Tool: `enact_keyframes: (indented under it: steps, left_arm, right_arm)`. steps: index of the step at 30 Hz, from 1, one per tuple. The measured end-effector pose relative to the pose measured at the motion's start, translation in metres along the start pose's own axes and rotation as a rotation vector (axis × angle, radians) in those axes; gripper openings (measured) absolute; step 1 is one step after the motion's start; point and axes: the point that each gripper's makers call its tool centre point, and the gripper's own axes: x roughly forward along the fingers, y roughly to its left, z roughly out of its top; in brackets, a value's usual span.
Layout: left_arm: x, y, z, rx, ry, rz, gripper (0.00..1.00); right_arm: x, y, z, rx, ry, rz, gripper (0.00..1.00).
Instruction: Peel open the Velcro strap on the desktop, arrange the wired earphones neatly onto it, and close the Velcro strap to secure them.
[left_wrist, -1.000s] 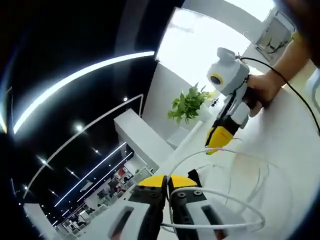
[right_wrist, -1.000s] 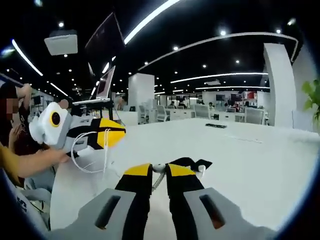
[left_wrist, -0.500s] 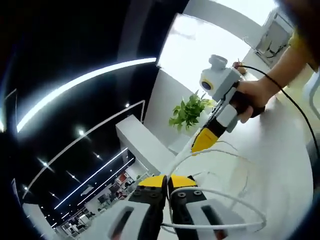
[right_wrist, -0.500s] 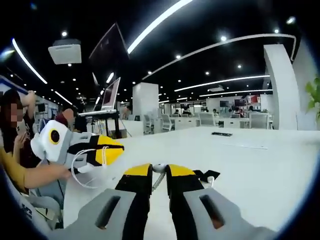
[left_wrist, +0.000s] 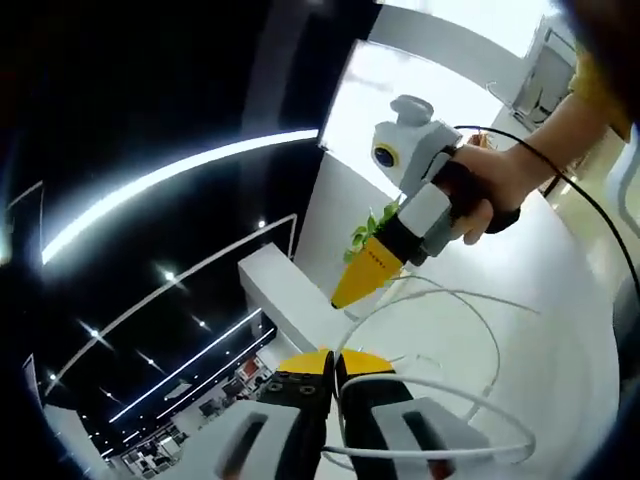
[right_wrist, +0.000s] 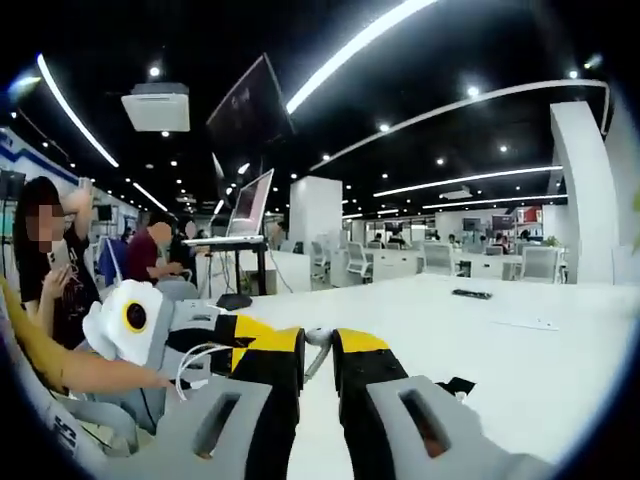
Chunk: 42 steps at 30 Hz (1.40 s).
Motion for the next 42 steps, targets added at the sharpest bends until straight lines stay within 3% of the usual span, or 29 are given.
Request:
enact_keyframes:
  steps: [20, 42]
  left_arm:
    - [0.0, -0.006, 0.005, 0.041, -0.012, -0.008, 0.06]
    - [-0.002, 0.0, 0.006, 0.061, -0.017, 0.025, 0.08]
  right_arm:
    - [0.033, -0.001, 0.005, 0.018, 0.064, -0.01, 0.14]
    - [0.052, -0.007, -0.004, 0.175, 0.12, -0.046, 0.14]
